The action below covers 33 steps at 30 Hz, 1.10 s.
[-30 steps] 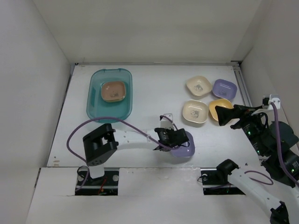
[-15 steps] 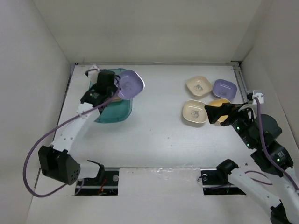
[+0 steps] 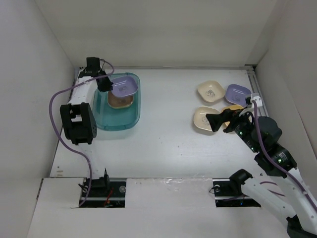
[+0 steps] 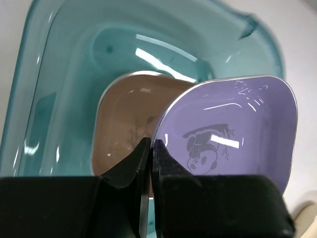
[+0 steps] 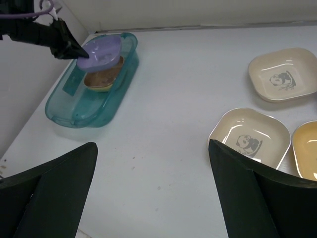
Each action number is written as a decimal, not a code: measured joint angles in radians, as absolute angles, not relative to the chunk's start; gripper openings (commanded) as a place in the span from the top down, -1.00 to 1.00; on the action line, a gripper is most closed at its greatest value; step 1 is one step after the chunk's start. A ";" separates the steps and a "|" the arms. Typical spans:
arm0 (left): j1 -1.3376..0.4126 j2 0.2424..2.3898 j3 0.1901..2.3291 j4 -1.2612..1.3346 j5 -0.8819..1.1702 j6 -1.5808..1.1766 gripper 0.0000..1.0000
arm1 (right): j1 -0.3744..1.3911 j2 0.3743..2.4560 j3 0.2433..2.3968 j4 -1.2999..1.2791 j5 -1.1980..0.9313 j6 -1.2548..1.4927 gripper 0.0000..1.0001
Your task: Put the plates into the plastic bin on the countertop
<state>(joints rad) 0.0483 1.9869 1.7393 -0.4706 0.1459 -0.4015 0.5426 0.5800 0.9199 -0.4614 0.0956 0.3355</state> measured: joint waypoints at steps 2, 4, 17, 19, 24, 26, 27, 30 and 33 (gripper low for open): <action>0.057 1.987 1.708 -0.482 0.150 -0.392 1.00 | 0.543 0.580 0.920 -0.453 0.093 0.335 -1.00; 0.059 1.987 1.700 -0.483 0.145 -0.386 1.00 | 0.543 0.582 0.920 -0.444 0.093 0.335 -1.00; 0.052 1.920 1.703 -0.541 -0.035 -0.442 -0.99 | 0.543 0.588 0.914 -0.434 0.075 0.320 -1.00; 0.039 1.828 1.671 -0.519 -0.043 -0.453 -0.99 | 0.543 0.587 0.914 -0.436 0.083 0.315 -1.00; -0.207 1.559 1.635 -0.412 -0.072 -0.484 -0.99 | 0.543 0.580 0.926 -0.458 0.145 0.312 -1.00; -0.398 1.546 1.666 -0.358 -0.081 -0.493 -0.99 | 0.543 0.580 0.944 -0.484 0.179 0.318 -1.00; -0.488 1.565 1.691 -0.337 -0.080 -0.500 -0.99 | 0.543 0.581 0.959 -0.501 0.197 0.320 -1.00; -0.689 1.705 1.759 -0.304 -0.084 -0.519 -0.99 | 0.543 0.582 1.019 -0.562 0.253 0.339 -1.00; -0.807 1.904 1.810 -0.311 -0.113 -0.530 -0.99 | 0.543 0.573 1.094 -0.629 0.297 0.351 -1.00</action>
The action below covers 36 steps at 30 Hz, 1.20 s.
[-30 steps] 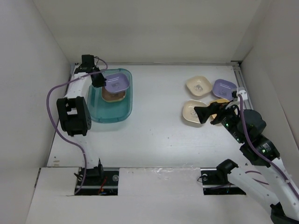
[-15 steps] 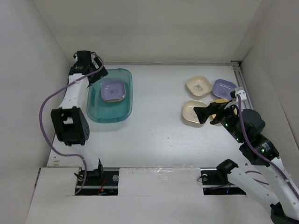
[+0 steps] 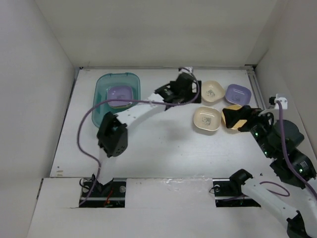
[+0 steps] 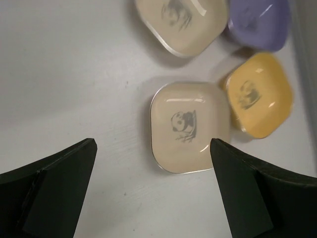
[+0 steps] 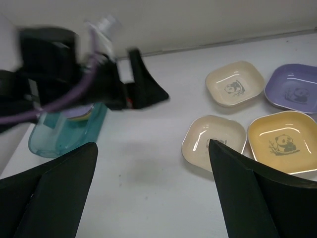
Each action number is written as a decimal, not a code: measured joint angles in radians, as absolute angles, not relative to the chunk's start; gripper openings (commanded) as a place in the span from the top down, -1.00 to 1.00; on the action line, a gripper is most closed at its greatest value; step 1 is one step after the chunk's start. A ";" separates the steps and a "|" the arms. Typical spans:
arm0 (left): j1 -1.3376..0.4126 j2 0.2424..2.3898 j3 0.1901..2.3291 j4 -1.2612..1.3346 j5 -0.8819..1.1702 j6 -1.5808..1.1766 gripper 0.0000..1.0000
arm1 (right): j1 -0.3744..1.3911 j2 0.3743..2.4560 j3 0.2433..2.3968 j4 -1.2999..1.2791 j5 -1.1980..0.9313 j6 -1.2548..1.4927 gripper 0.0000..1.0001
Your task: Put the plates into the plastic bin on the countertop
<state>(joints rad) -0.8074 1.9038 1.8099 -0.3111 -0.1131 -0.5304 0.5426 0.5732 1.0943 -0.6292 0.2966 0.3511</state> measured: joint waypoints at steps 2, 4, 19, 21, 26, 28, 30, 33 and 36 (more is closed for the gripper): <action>-0.860 2.033 1.848 -0.348 -0.146 -0.538 -0.99 | 0.543 0.550 1.130 -0.656 0.315 0.356 -1.00; -0.906 2.143 1.881 -0.394 -0.184 -0.551 -0.96 | 0.543 0.519 1.161 -0.682 0.333 0.358 -1.00; -0.950 2.276 1.902 -0.466 -0.299 -0.625 -0.08 | 0.543 0.465 1.229 -0.736 0.330 0.358 -1.00; -0.938 2.276 1.891 -0.460 -0.303 -0.631 0.01 | 0.543 0.458 1.229 -0.735 0.327 0.358 -1.00; -0.901 2.276 1.841 -0.442 -0.304 -0.637 0.07 | 0.543 0.440 1.230 -0.735 0.324 0.358 -1.00; -0.887 2.276 1.818 -0.432 -0.298 -0.637 0.07 | 0.543 0.439 1.230 -0.735 0.323 0.358 -1.00; -0.876 2.274 1.810 -0.416 -0.294 -0.636 0.19 | 0.543 0.439 1.230 -0.735 0.320 0.358 -1.00; -0.868 2.274 1.808 -0.400 -0.283 -0.635 0.87 | 0.543 0.439 1.230 -0.734 0.316 0.358 -1.00; -0.869 2.273 1.832 -0.388 -0.287 -0.660 1.00 | 0.543 0.439 1.230 -0.734 0.314 0.358 -1.00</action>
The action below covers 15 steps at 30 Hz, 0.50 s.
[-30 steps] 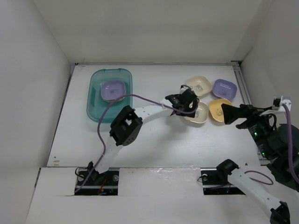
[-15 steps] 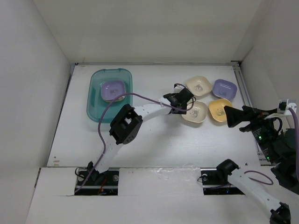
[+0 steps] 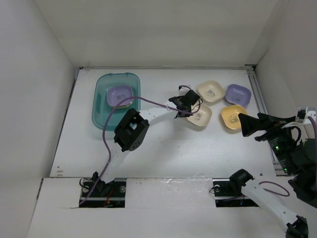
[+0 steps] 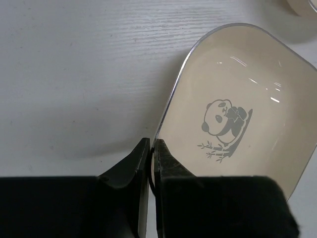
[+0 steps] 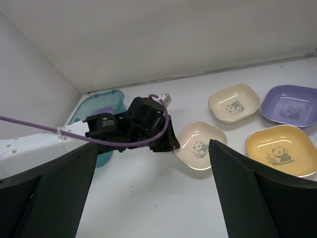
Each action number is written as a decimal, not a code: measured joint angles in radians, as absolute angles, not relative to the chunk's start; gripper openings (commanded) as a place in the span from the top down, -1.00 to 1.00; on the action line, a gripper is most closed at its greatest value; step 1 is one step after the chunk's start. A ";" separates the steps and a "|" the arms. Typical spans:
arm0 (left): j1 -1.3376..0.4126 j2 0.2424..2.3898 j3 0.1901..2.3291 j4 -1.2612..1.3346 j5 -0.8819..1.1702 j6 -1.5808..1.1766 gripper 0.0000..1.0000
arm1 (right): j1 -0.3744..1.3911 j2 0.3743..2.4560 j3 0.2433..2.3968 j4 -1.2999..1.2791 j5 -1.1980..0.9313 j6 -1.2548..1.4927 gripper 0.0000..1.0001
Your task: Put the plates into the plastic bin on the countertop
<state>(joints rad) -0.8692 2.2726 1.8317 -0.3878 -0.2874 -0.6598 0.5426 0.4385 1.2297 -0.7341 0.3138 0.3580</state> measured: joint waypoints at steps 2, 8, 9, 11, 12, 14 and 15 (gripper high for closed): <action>-0.874 2.268 1.846 -0.389 -0.312 -0.678 1.00 | 0.543 0.438 1.230 -0.734 0.314 0.356 -1.00; -0.859 2.140 1.755 -0.479 -0.408 -0.712 1.00 | 0.543 0.438 1.230 -0.734 0.314 0.355 -1.00; -0.844 2.101 1.740 -0.496 -0.414 -0.709 1.00 | 0.543 0.438 1.230 -0.734 0.314 0.355 -1.00; -0.795 2.015 1.722 -0.518 -0.417 -0.702 1.00 | 0.543 0.438 1.229 -0.733 0.313 0.355 -1.00; -0.760 1.967 1.713 -0.517 -0.417 -0.698 1.00 | 0.543 0.438 1.229 -0.733 0.313 0.355 -1.00; -0.665 1.864 1.684 -0.500 -0.414 -0.690 1.00 | 0.543 0.437 1.227 -0.731 0.313 0.353 -1.00; -0.616 1.817 1.667 -0.496 -0.414 -0.687 1.00 | 0.543 0.437 1.224 -0.731 0.313 0.352 -1.00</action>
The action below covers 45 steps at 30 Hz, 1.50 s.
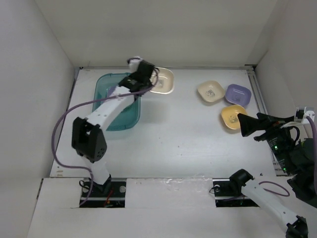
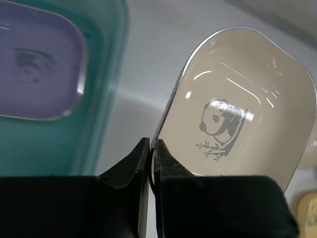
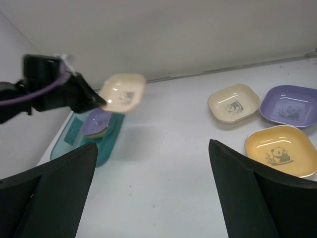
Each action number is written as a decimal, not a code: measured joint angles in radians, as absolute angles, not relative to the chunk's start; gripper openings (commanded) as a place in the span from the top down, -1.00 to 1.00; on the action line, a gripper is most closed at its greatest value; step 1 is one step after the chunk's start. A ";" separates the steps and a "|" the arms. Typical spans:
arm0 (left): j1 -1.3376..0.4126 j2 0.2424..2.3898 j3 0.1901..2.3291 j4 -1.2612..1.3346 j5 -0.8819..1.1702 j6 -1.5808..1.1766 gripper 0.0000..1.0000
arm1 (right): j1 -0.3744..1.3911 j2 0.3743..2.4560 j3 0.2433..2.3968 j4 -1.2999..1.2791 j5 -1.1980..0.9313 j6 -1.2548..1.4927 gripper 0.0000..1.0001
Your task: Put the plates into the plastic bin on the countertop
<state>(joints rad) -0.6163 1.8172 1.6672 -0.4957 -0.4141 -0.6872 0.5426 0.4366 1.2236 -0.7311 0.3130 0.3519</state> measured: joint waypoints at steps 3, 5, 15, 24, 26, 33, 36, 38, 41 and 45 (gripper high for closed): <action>-0.443 1.689 1.585 -0.441 -0.400 -0.670 1.00 | 0.543 0.435 1.205 -0.725 0.306 0.350 -1.00; -0.331 1.633 1.528 -0.416 -0.371 -0.658 1.00 | 0.543 0.435 1.193 -0.722 0.299 0.347 -1.00; -0.076 1.713 1.448 -0.366 -0.213 -0.603 1.00 | 0.543 0.447 1.182 -0.680 0.257 0.327 -1.00; -0.078 1.802 1.434 -0.393 -0.233 -0.623 0.52 | 0.543 0.447 1.173 -0.665 0.252 0.307 -1.00; -0.078 1.789 1.430 -0.396 -0.247 -0.633 -0.02 | 0.543 0.447 1.168 -0.665 0.251 0.305 -1.00; -0.099 1.583 1.401 -0.382 -0.260 -0.643 -0.99 | 0.543 0.459 1.161 -0.646 0.250 0.302 -1.00; -0.194 1.497 1.423 -0.345 -0.252 -0.636 -0.99 | 0.543 0.459 1.155 -0.631 0.250 0.302 -1.00; -0.292 1.497 1.469 -0.317 -0.235 -0.635 -0.99 | 0.543 0.460 1.147 -0.619 0.250 0.302 -1.00; -0.463 1.621 1.633 -0.311 -0.226 -0.649 -0.99 | 0.543 0.464 1.135 -0.618 0.250 0.303 -1.00; -0.620 1.945 1.973 -0.348 -0.221 -0.694 -0.97 | 0.543 0.471 1.130 -0.620 0.250 0.307 -1.00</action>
